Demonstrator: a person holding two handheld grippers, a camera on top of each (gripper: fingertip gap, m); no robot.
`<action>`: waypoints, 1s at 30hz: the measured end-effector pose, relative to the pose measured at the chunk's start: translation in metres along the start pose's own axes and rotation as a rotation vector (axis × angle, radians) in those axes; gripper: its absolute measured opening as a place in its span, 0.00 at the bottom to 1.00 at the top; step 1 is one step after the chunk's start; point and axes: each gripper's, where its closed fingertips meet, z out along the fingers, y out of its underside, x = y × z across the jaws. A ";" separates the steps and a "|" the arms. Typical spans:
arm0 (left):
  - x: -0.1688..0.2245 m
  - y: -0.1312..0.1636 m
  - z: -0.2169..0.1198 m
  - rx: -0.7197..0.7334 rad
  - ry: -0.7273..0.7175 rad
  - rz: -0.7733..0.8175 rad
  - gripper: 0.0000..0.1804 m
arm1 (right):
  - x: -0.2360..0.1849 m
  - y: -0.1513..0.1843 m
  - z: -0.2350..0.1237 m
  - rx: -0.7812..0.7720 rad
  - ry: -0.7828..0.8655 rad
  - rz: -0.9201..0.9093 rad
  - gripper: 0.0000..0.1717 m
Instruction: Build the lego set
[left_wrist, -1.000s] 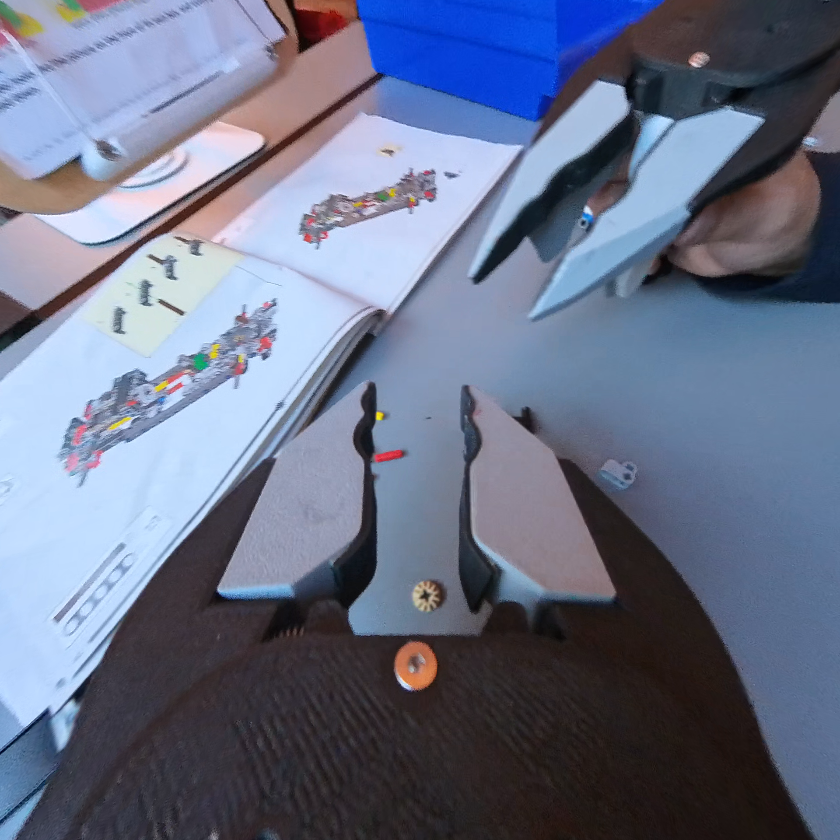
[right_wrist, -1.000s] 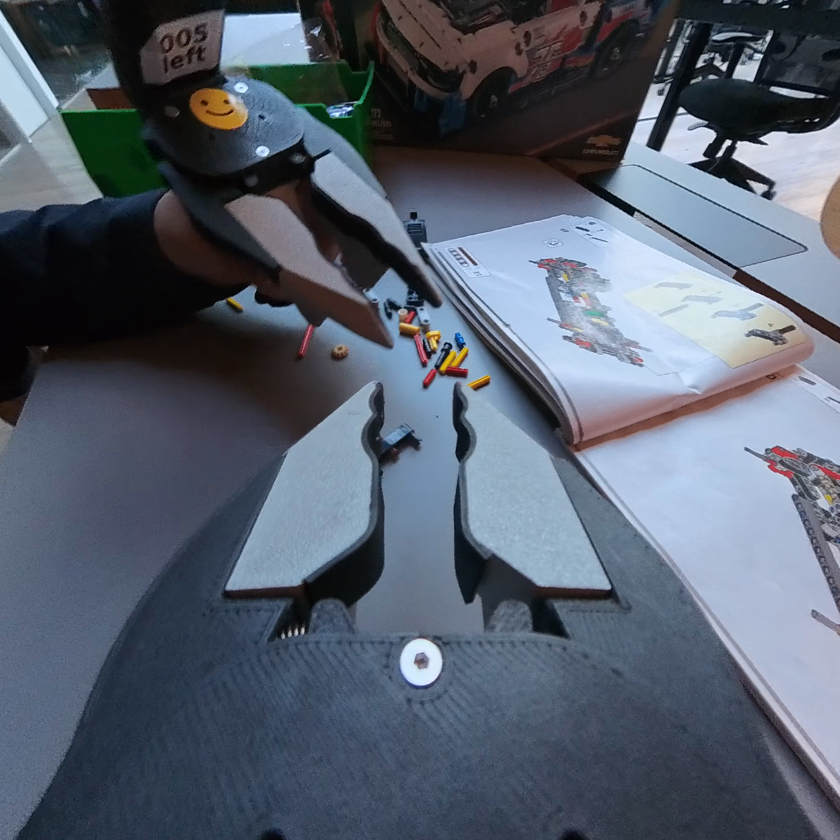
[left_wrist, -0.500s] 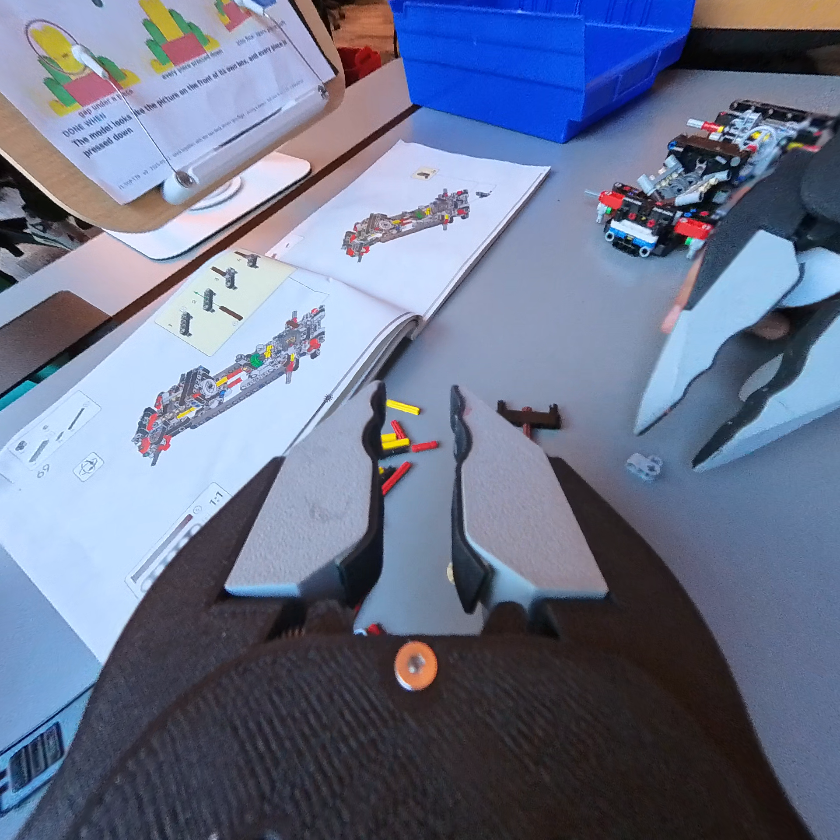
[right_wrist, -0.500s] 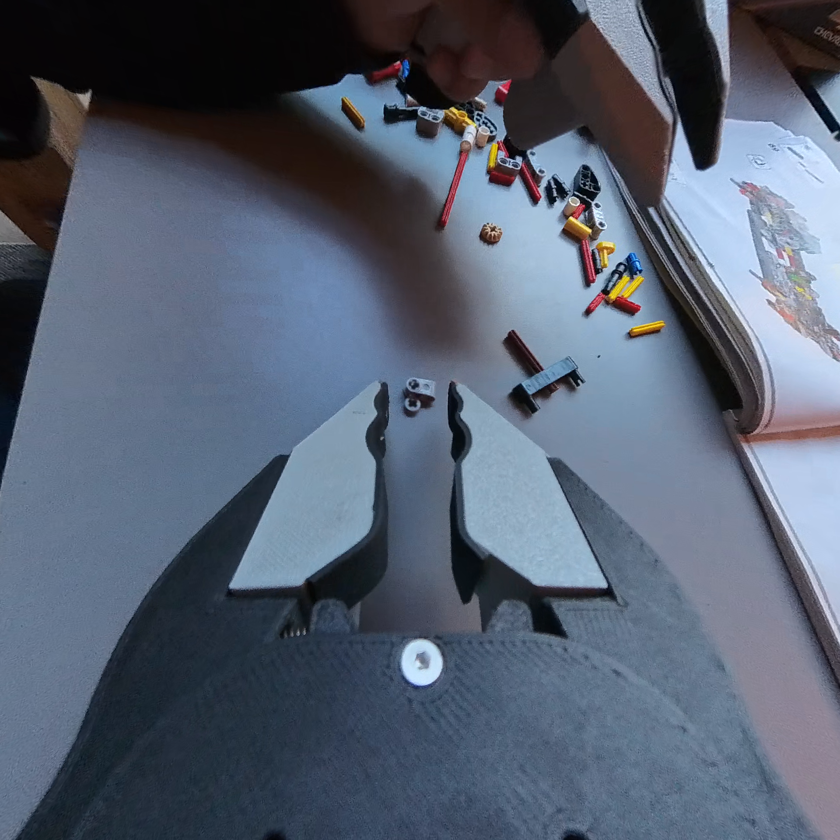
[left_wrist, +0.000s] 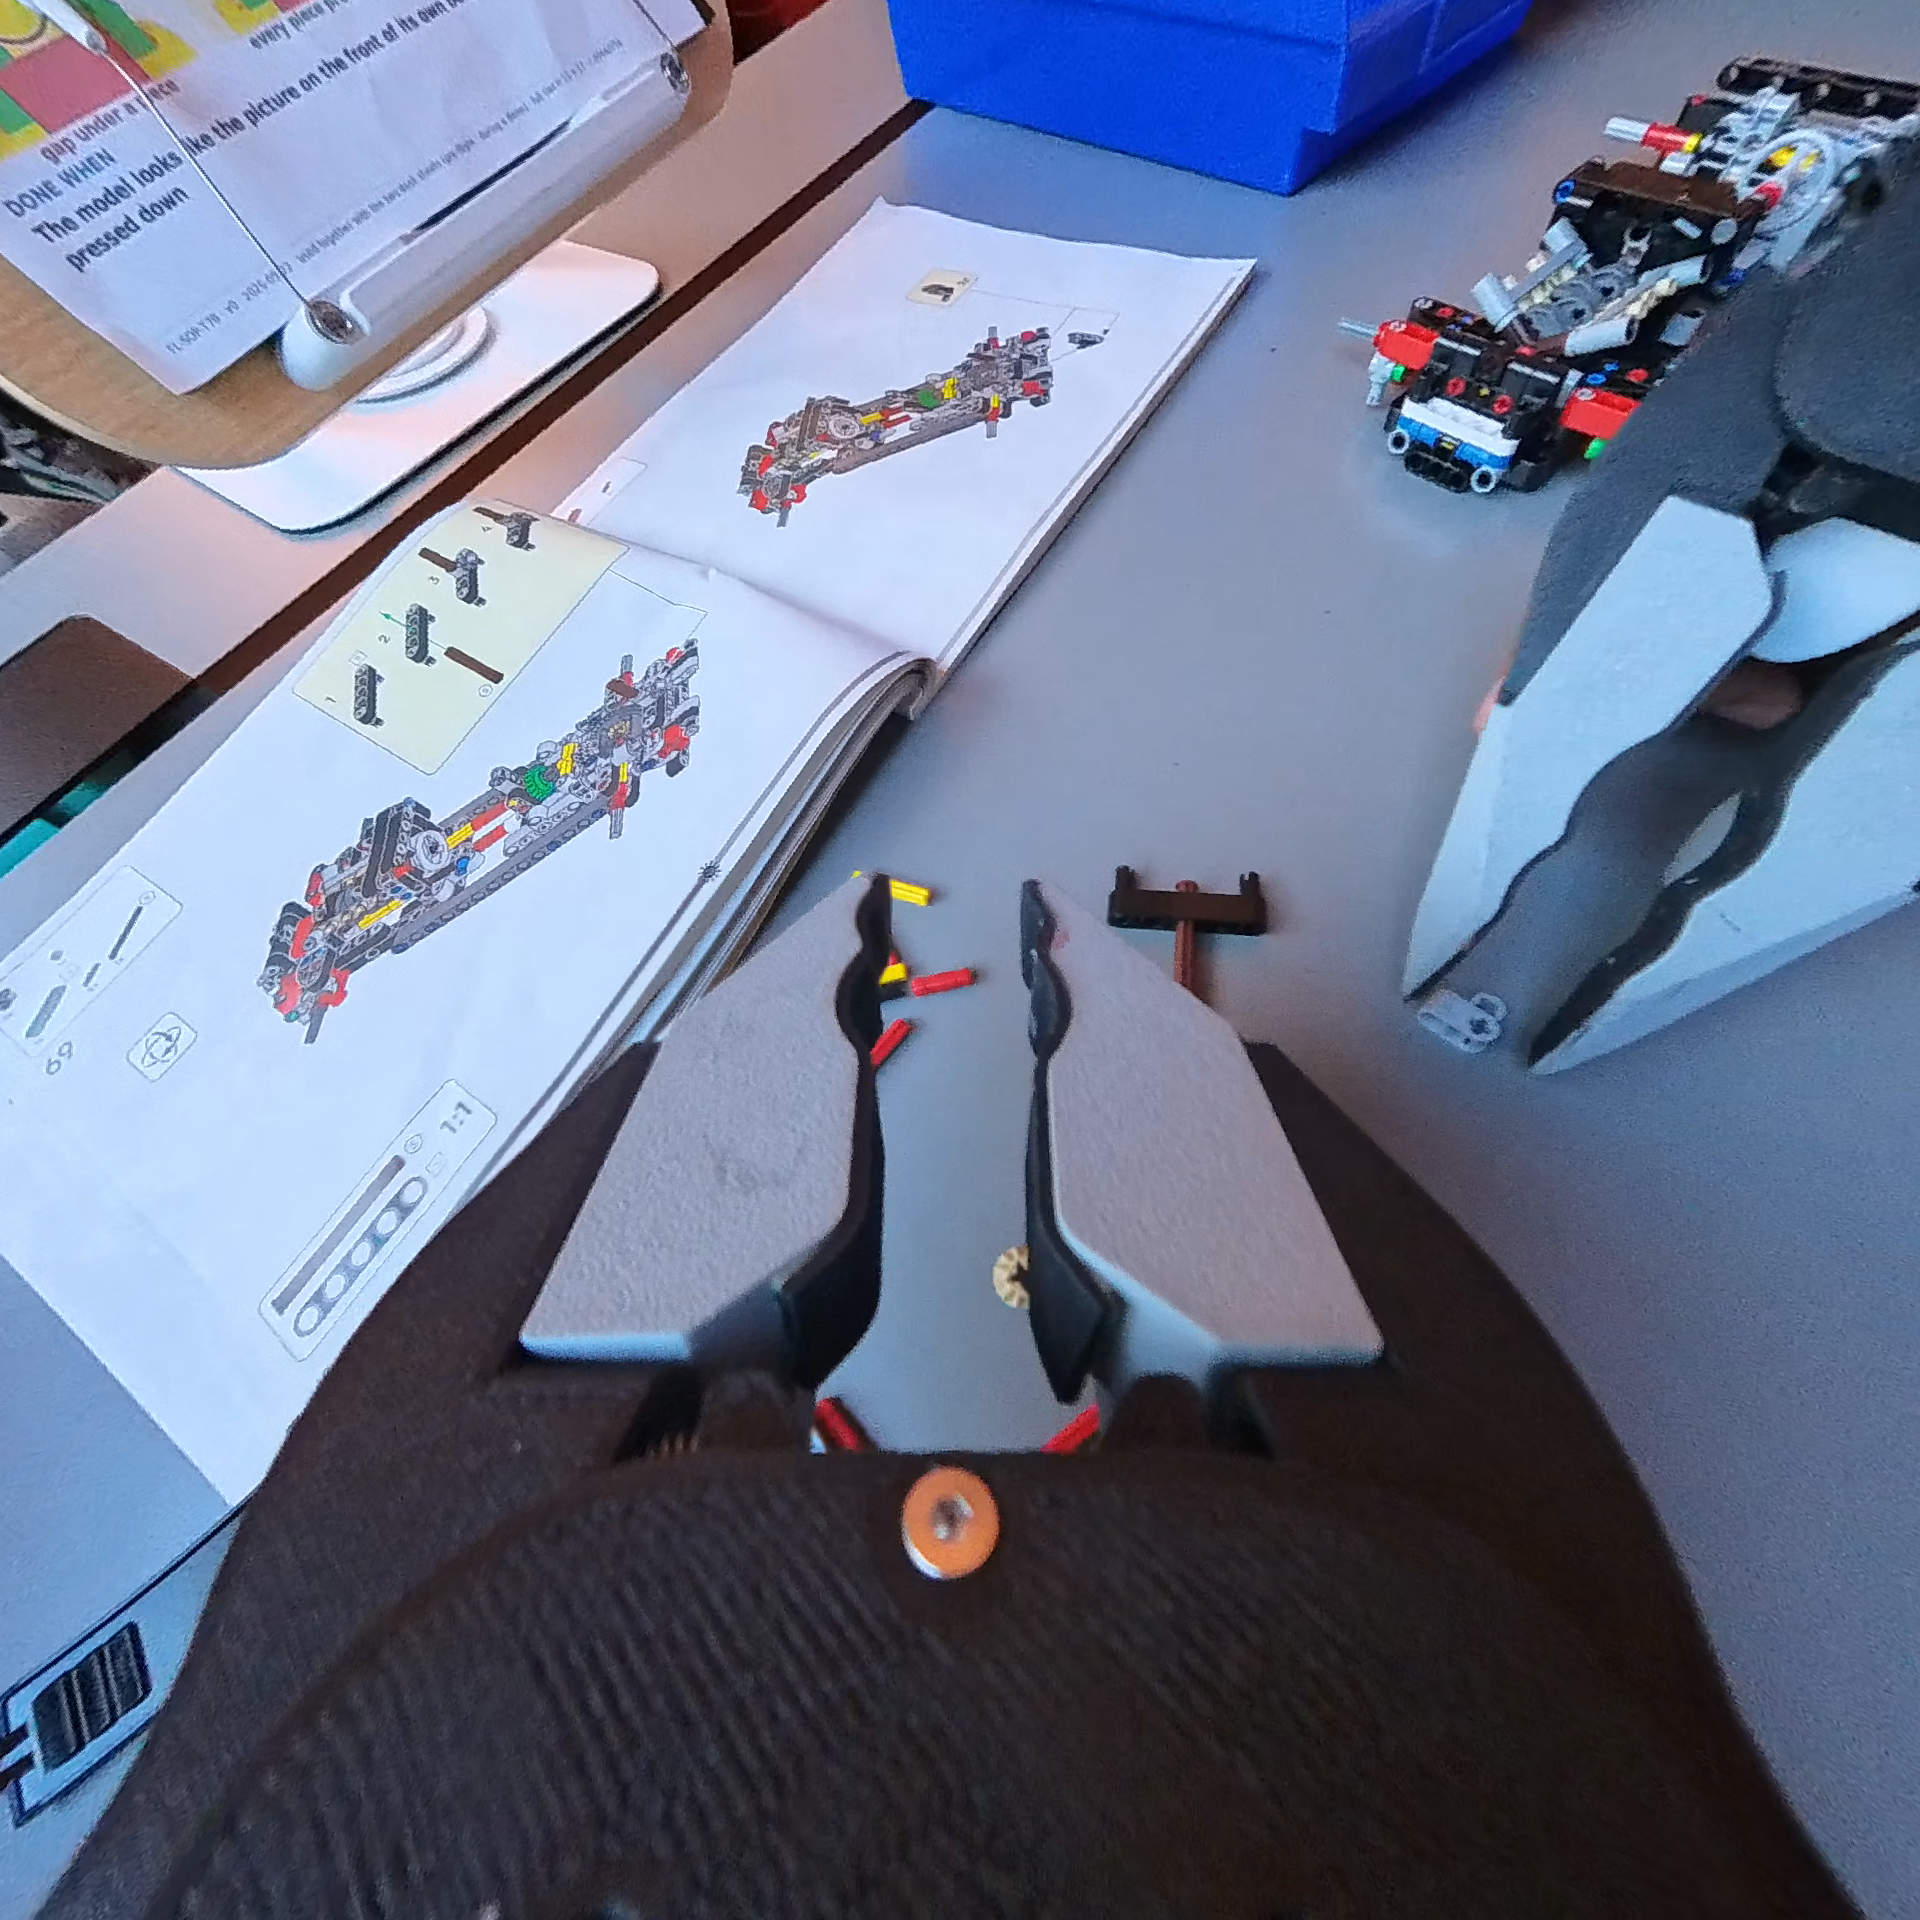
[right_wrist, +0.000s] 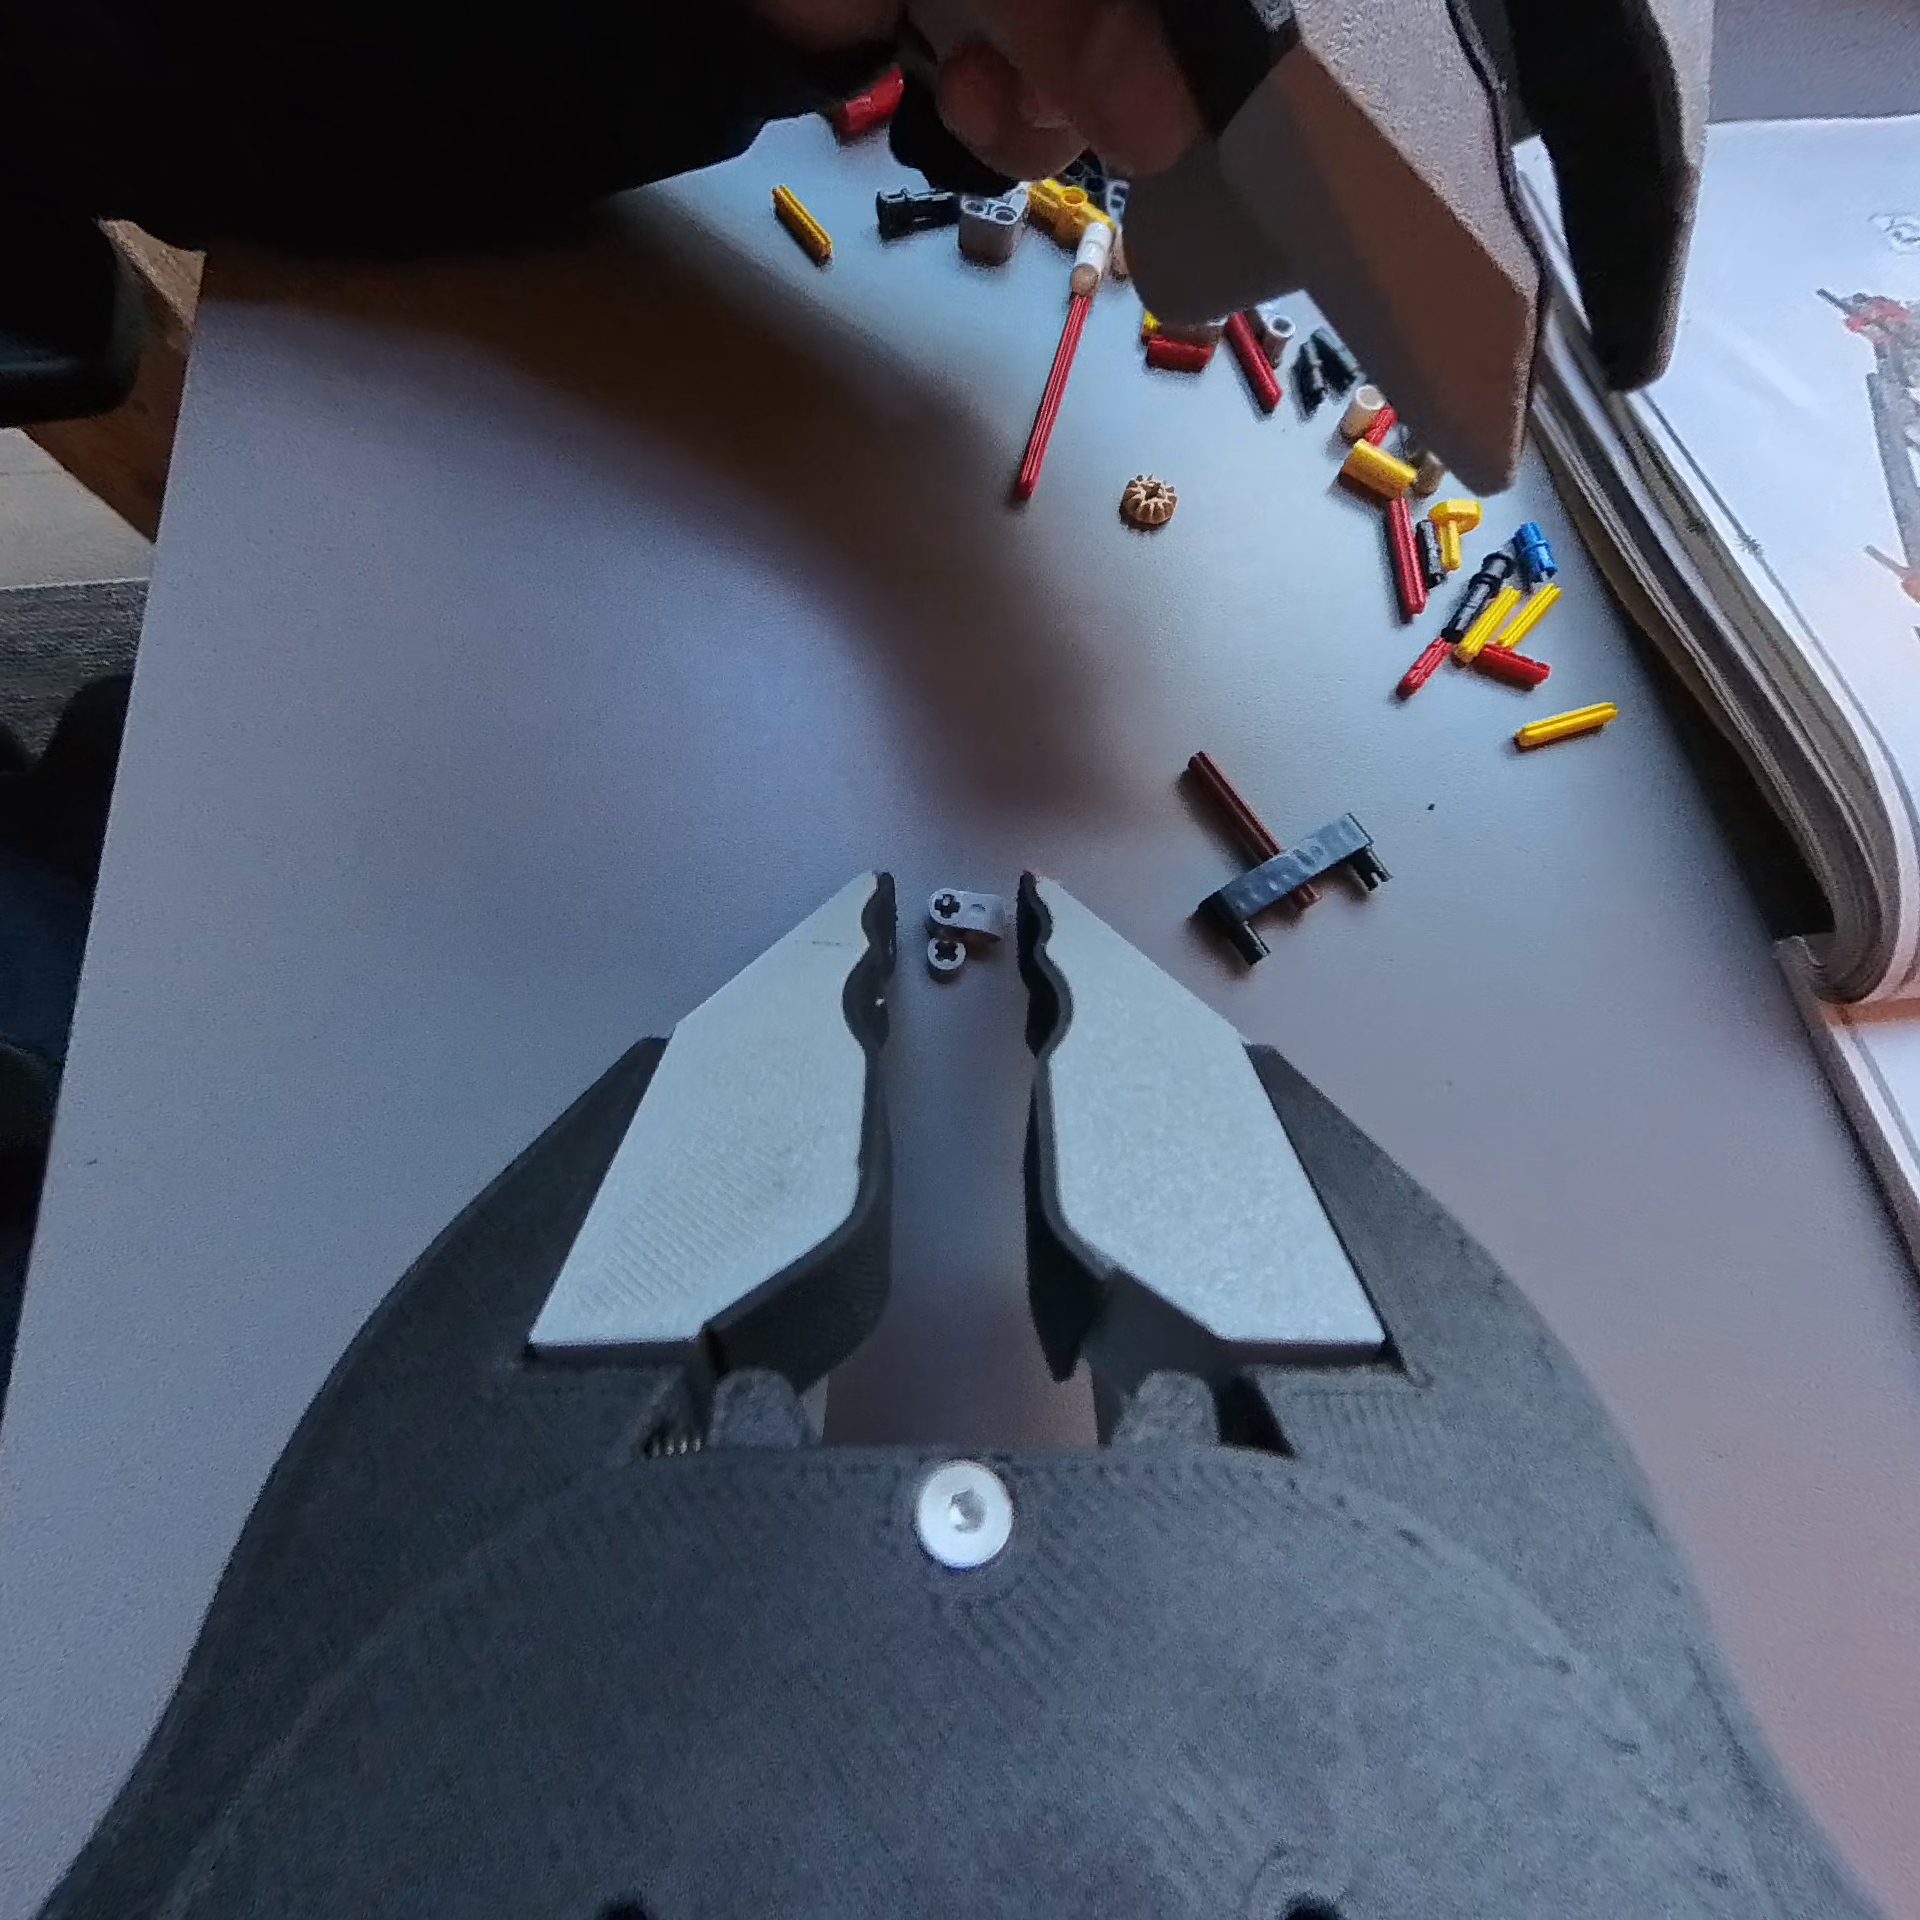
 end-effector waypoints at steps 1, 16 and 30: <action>0.001 0.000 0.000 0.000 0.001 0.005 0.13 | 0.000 0.000 0.000 -0.004 -0.004 0.006 0.12; -0.001 0.002 0.003 0.001 -0.012 -0.080 0.10 | 0.002 -0.034 -0.036 0.315 -0.126 0.159 0.12; 0.015 0.000 0.010 0.021 0.054 -0.064 0.09 | 0.010 -0.041 -0.056 0.442 -0.145 0.222 0.12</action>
